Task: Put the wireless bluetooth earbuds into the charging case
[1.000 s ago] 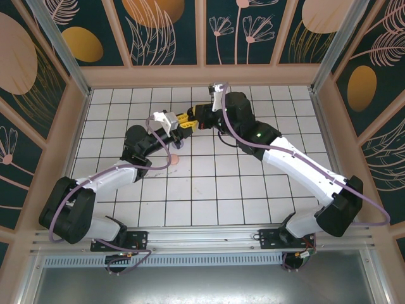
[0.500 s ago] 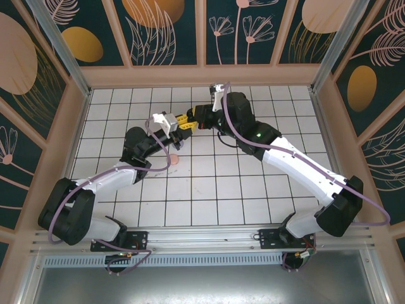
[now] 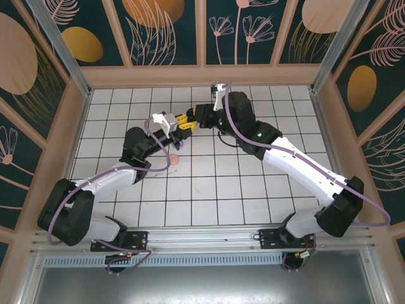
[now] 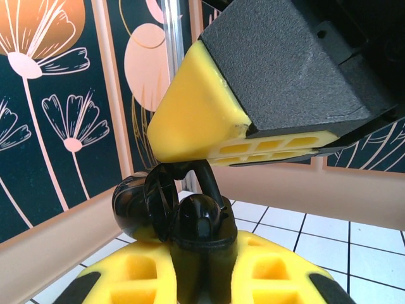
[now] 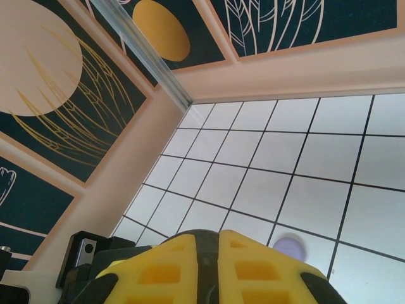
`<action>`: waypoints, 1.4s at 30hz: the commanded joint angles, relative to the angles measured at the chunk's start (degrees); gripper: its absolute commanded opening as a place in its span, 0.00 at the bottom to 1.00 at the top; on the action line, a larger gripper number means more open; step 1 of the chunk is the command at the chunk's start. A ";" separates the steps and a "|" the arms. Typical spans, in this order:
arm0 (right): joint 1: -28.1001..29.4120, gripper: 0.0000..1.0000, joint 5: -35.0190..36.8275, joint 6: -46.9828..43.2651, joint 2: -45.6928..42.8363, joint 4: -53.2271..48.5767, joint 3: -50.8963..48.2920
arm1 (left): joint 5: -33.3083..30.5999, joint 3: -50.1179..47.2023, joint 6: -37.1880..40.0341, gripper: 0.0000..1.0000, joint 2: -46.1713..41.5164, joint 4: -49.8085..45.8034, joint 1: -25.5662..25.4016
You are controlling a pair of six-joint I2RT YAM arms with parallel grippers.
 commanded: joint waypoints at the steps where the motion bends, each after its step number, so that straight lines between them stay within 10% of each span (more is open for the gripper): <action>1: -0.12 0.07 -0.04 -0.16 -0.59 -3.88 -2.96 | 0.29 1.40 0.17 0.00 -3.60 9.67 -0.43; 23: 5.72 0.07 3.26 -5.15 1.17 -3.34 -3.41 | 0.41 2.13 -0.84 0.00 -3.87 9.36 -0.43; 42: 2.01 0.69 2.17 0.75 -2.93 -2.75 1.40 | 0.25 1.60 -1.38 0.00 -3.26 8.32 -0.43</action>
